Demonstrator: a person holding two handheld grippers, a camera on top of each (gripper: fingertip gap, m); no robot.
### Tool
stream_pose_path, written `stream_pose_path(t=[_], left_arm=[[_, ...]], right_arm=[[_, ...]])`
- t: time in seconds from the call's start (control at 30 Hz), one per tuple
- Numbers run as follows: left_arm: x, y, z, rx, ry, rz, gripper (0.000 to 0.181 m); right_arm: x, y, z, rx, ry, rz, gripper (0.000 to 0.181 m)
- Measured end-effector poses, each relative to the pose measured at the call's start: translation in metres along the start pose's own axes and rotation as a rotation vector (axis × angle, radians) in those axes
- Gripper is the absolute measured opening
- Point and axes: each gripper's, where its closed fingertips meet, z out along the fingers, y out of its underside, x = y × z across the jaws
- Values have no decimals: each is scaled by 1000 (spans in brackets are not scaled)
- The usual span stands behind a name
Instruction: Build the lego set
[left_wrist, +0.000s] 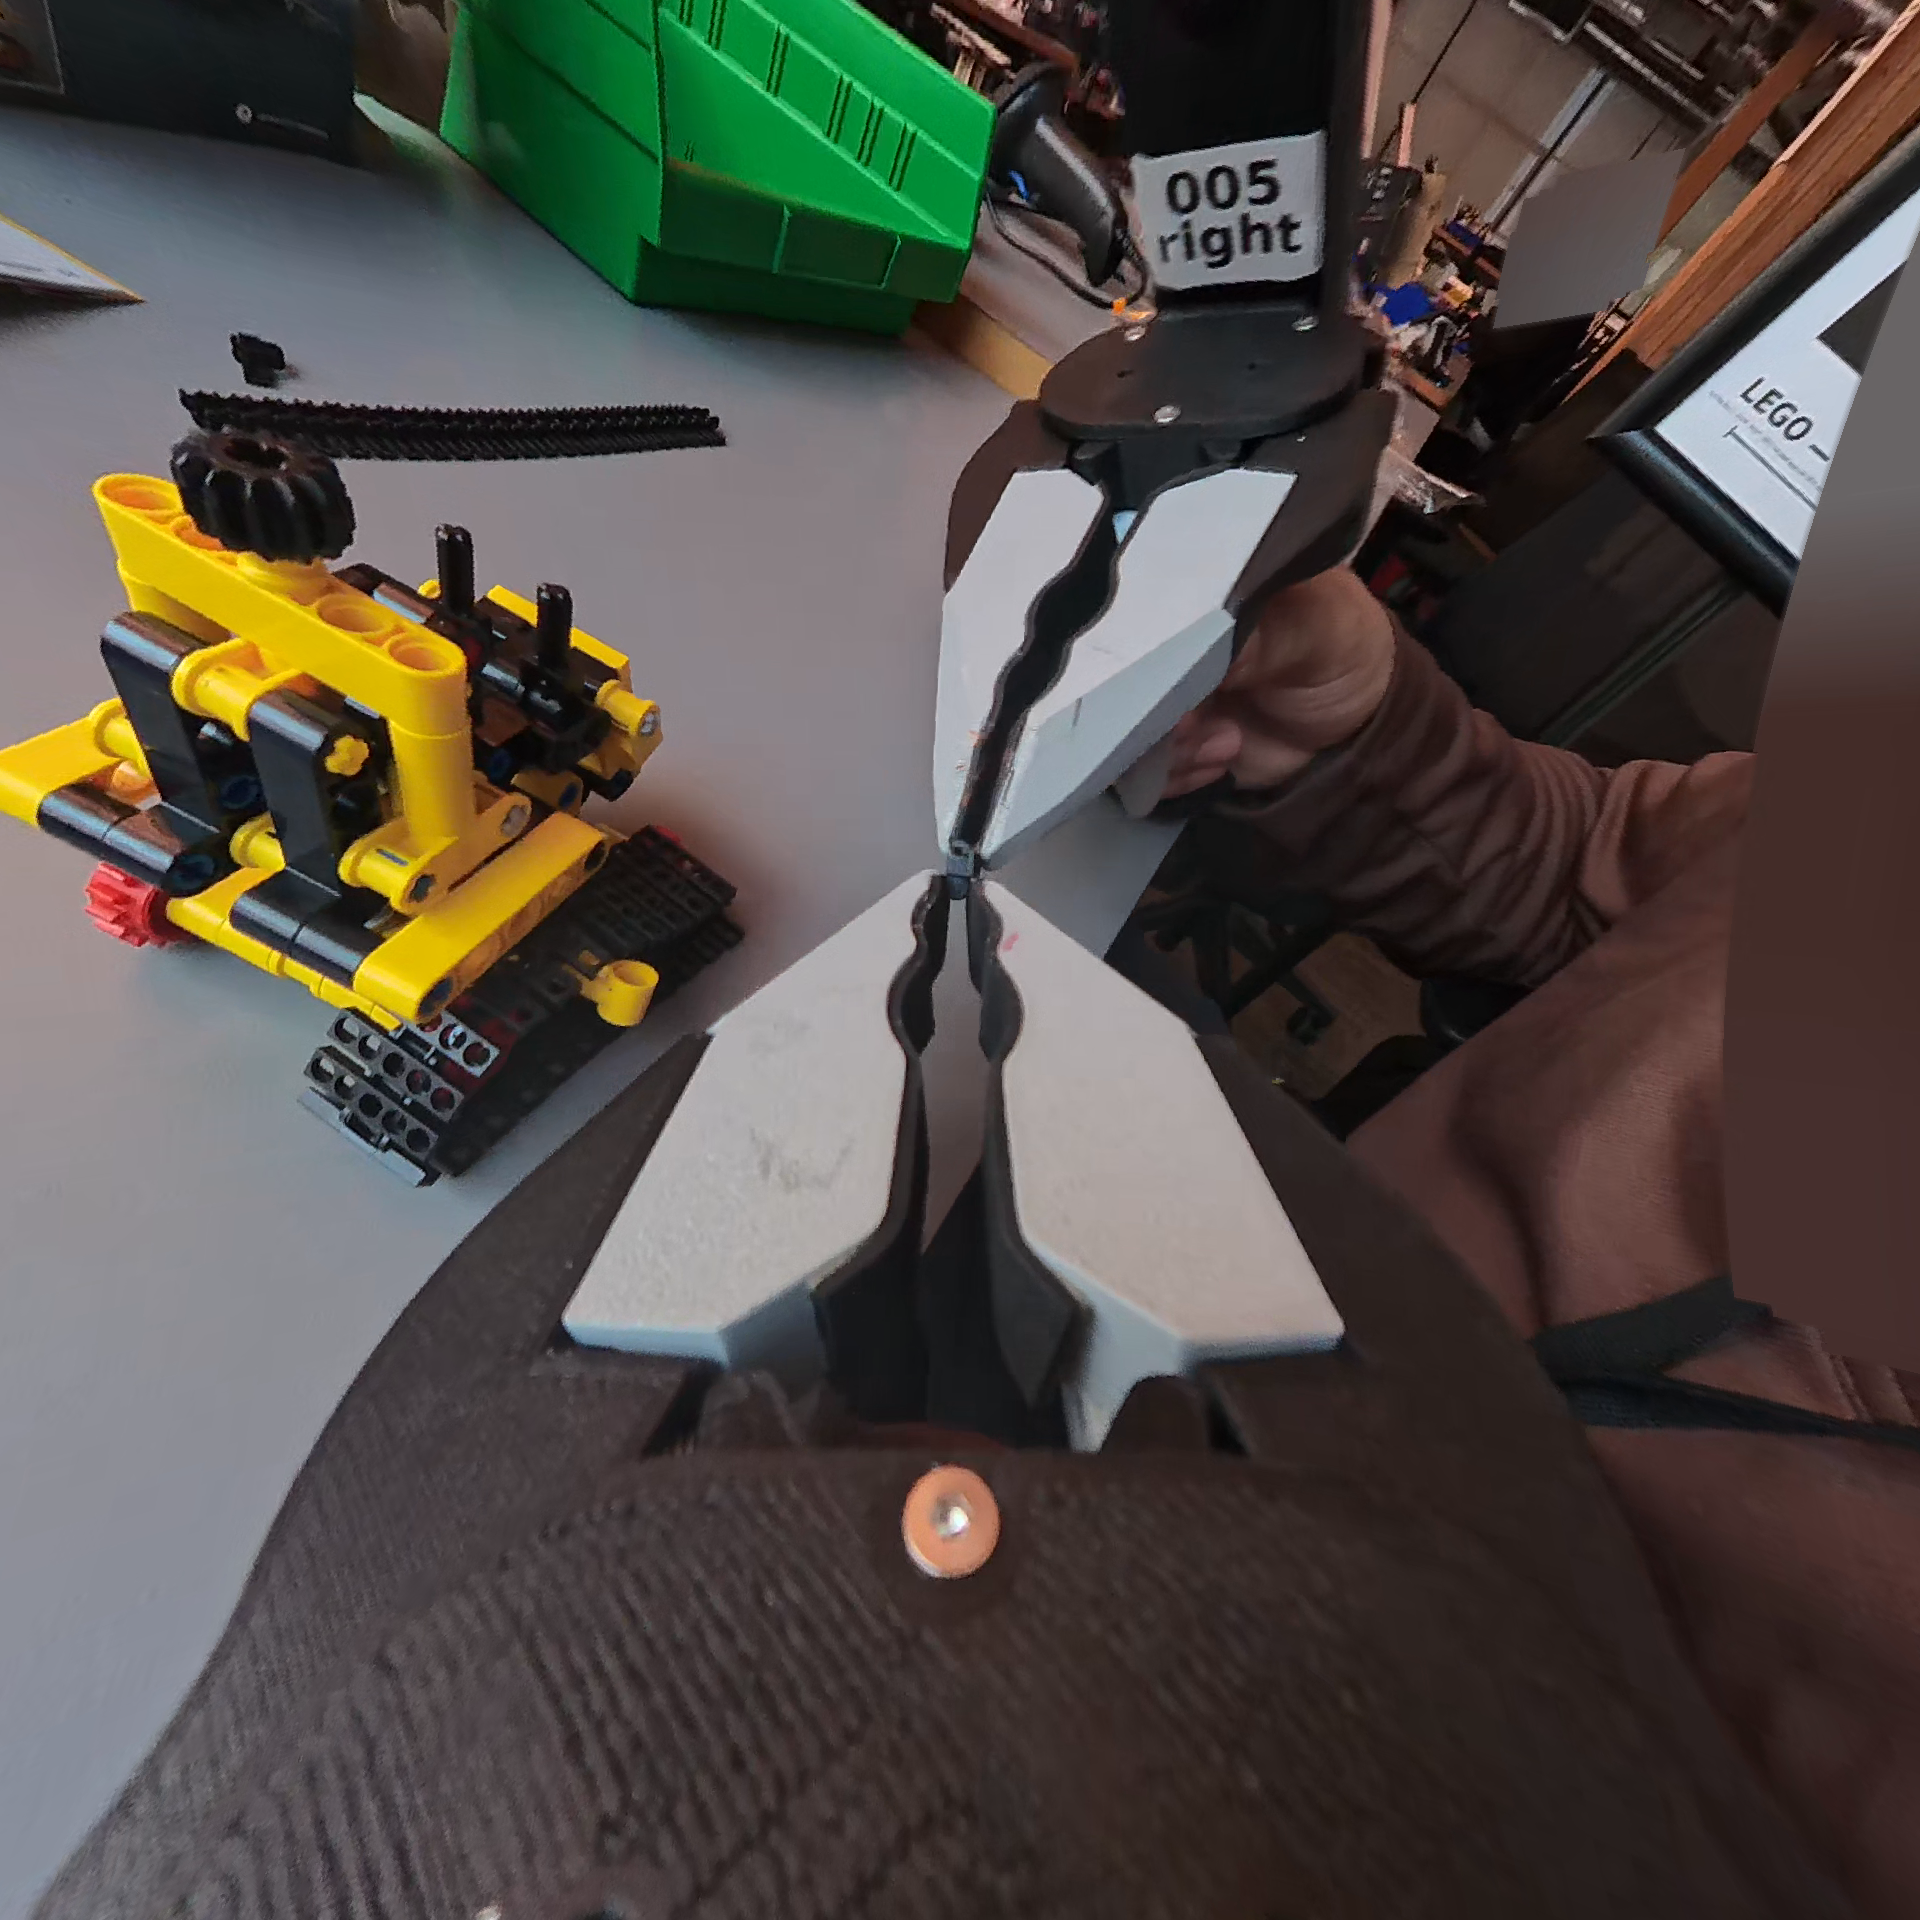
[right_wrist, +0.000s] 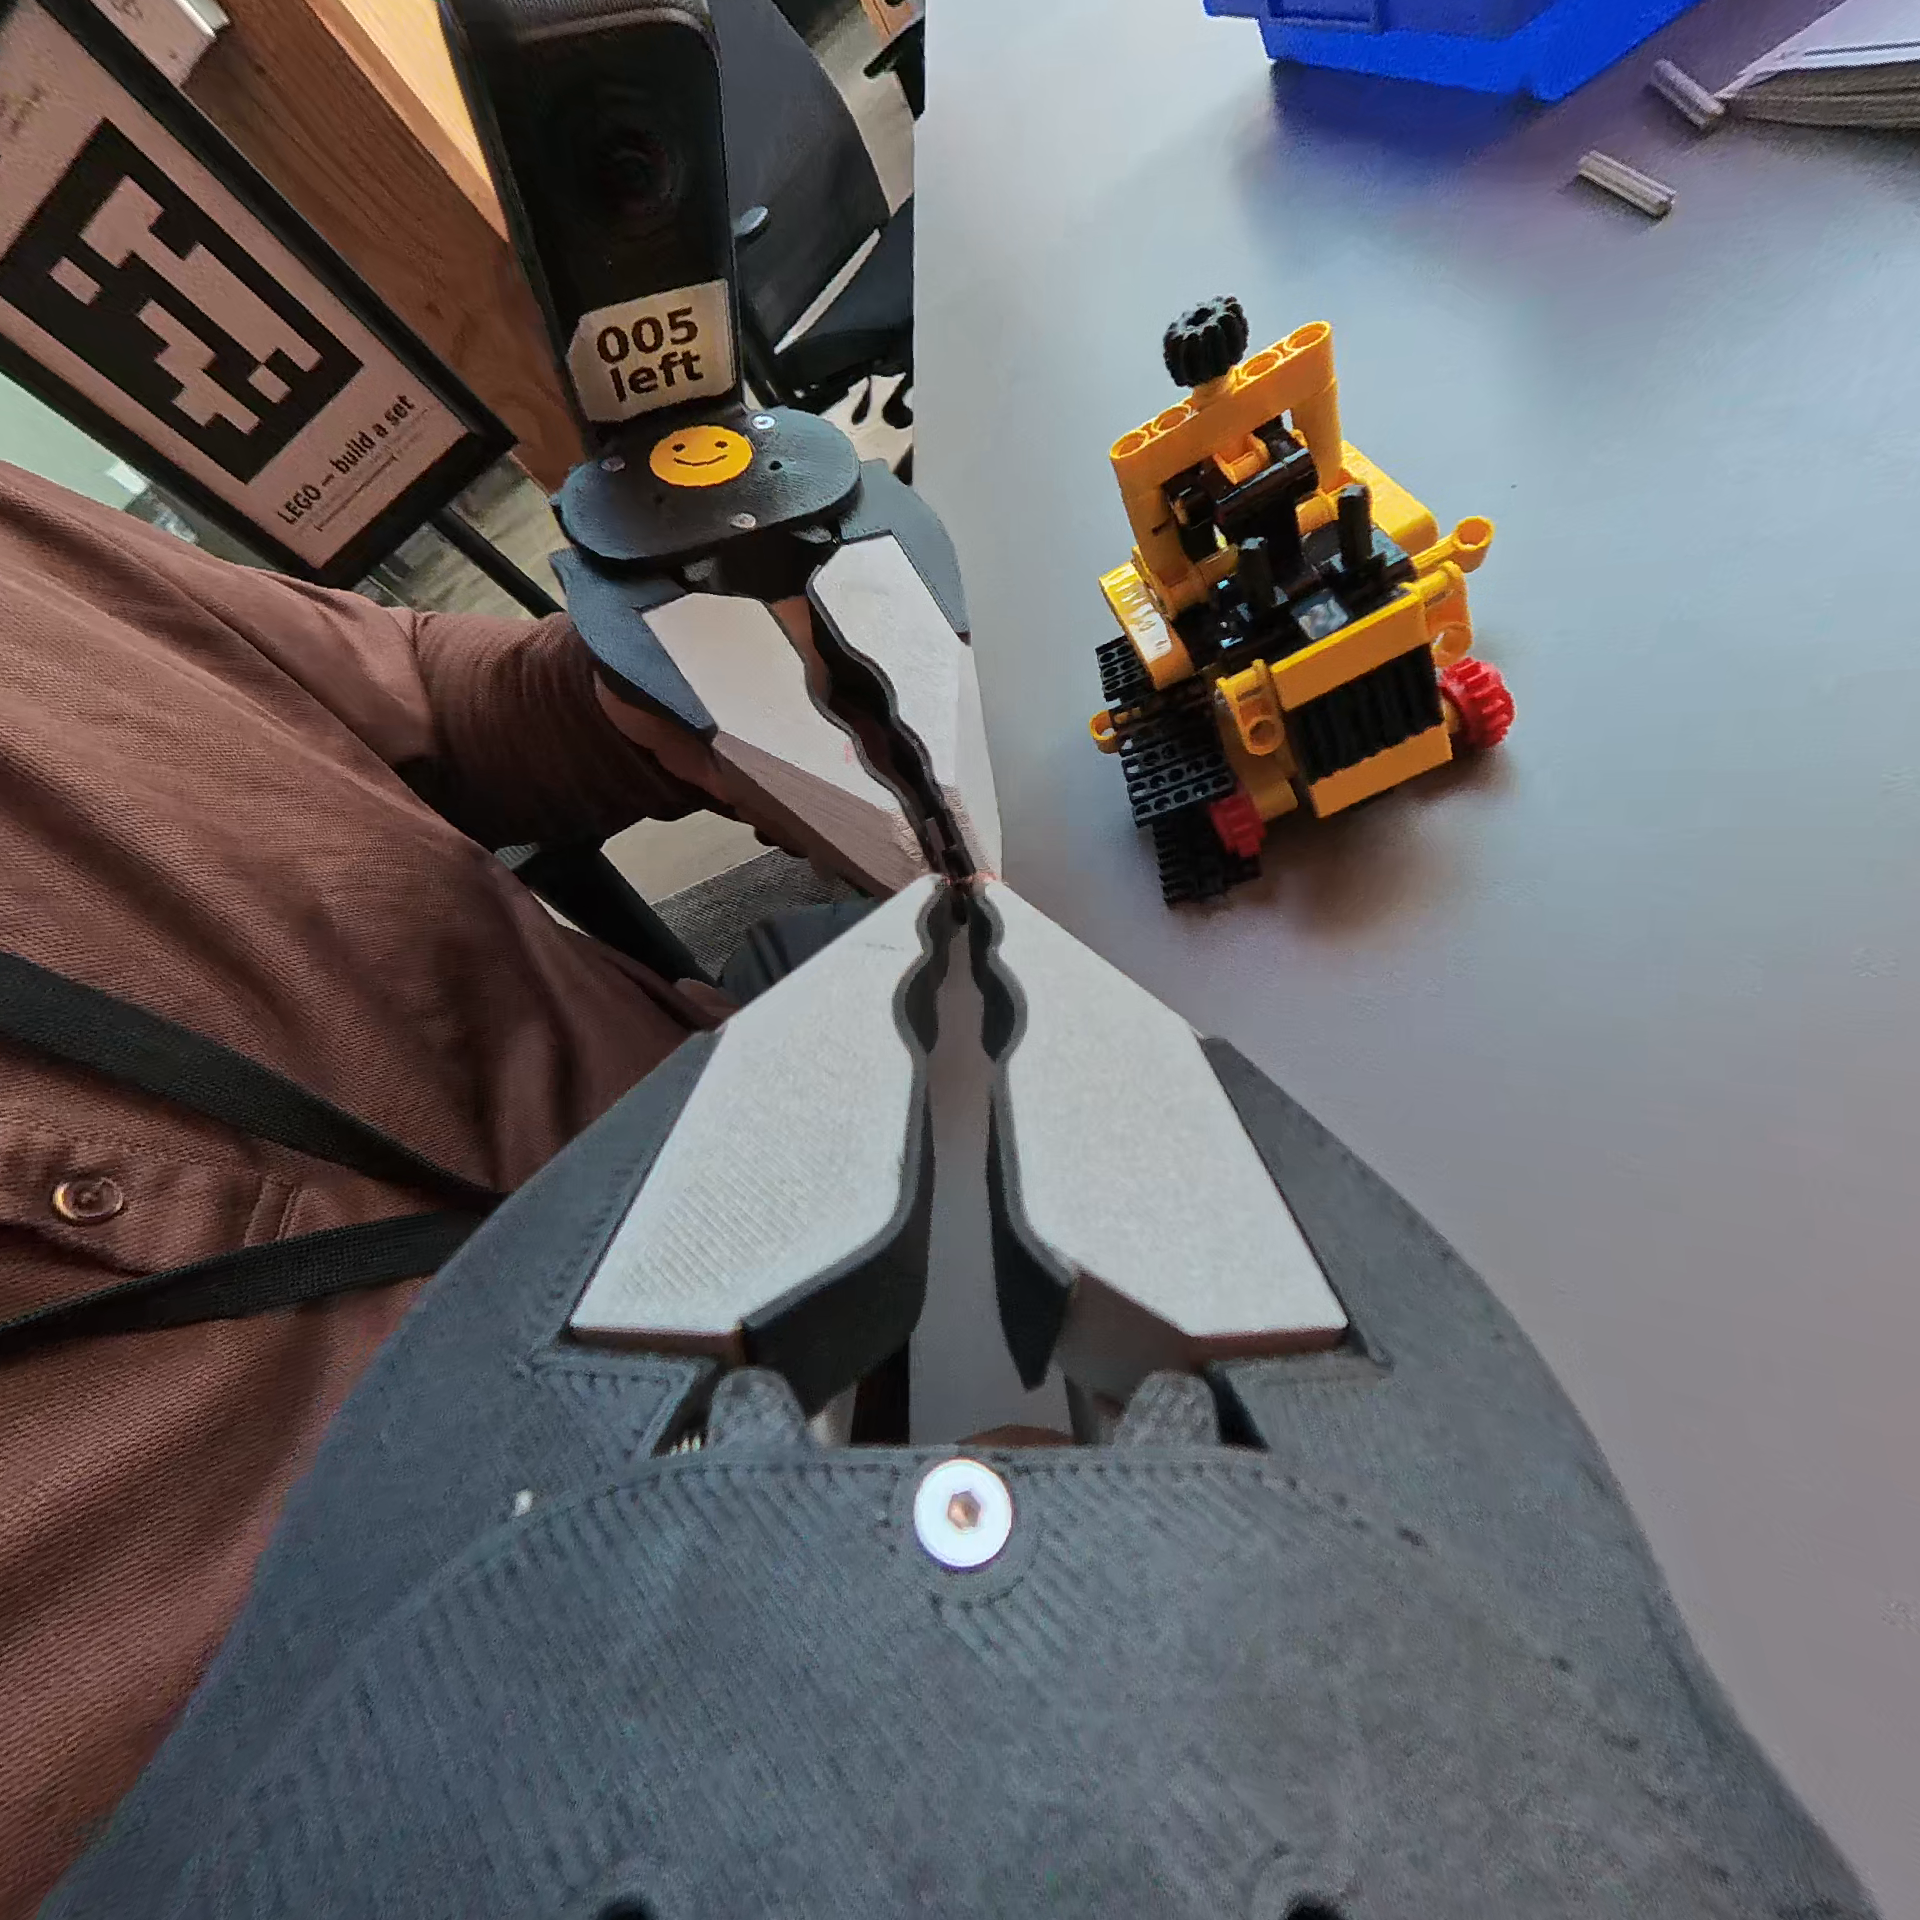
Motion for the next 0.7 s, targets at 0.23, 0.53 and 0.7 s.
stream_pose_path(t=[0.23, 0.53, 0.7], left_arm=[[-10, 10, 0, -94, -27, -91, 1], [23, 35, -10, -409, 277, -296, 0], [33, 36, -18, -512, 319, -286, 0]], right_arm=[[8, 5, -11, -67, 197, -371, 21], [-25, 22, -2, -320, 210, -1038, 29], [-32, 27, 9, -394, 186, -1175, 31]])
